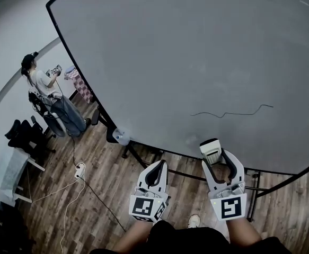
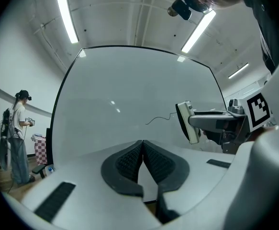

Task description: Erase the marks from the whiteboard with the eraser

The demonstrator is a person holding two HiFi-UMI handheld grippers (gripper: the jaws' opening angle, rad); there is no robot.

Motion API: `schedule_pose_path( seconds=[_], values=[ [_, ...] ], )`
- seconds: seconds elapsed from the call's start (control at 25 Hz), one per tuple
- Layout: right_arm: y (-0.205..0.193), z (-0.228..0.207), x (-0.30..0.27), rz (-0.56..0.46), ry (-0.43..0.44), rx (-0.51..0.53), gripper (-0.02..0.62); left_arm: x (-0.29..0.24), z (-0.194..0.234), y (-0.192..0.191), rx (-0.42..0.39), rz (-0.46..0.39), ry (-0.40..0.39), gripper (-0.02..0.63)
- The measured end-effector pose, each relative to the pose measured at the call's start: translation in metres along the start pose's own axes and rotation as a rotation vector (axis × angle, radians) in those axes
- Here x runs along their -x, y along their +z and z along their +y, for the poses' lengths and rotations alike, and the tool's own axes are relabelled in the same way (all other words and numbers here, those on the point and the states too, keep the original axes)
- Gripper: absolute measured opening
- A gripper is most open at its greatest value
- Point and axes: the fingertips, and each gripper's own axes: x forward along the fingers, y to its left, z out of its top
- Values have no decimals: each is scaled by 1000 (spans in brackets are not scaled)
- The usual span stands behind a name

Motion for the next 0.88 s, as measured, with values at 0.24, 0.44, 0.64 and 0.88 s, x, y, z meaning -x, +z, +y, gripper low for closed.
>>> schedule_pose_path(
  seconds=[0.24,0.44,0.64,0.88],
  values=[
    [-11,7,-34,-2,-48,26,247,-28,28,-9,-2,7,-60,20],
    [-18,11,-67,26,-105,54,247,-57,48,-4,-8,-13,-165,20],
    [-25,20,-100,61,-151,104,246,-82,68,-6,-59,-12,-272,20],
    [-38,27,-132,123,-200,137,247,-102,88,-11,-23,-24,-343,20]
  ],
)
